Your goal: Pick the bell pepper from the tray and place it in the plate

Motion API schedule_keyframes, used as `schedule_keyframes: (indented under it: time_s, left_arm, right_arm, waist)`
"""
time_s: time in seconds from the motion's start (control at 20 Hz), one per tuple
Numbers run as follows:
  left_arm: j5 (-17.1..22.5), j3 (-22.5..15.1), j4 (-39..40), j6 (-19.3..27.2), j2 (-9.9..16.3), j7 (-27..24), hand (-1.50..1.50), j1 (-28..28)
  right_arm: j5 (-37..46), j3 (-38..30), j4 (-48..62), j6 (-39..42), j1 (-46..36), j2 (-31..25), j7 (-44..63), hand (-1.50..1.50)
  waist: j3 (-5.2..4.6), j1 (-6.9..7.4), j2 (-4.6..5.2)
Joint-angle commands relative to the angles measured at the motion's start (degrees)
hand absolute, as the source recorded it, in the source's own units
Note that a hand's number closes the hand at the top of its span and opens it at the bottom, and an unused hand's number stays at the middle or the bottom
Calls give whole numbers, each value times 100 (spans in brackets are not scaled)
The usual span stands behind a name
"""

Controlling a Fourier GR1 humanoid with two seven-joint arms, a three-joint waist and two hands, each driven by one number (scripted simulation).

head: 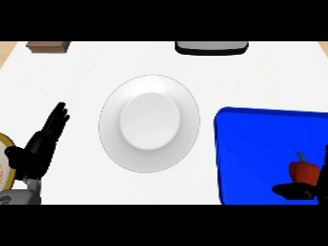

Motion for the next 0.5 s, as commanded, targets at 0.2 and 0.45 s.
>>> schedule_keyframes:
  time_s: [0.2,0.45]
  left_arm:
    - [-158,285,291,-229,-125,-157,0,-134]
    - [-180,337,128,-308,-168,-77,0,-8]
  right_arm:
    - [102,-443,962,-219,-35,141,-525,-150]
    - [-223,-405,1433,-112,-283,176,-1233,150]
  waist:
    - [0,-16,0]
    - [1,-2,1]
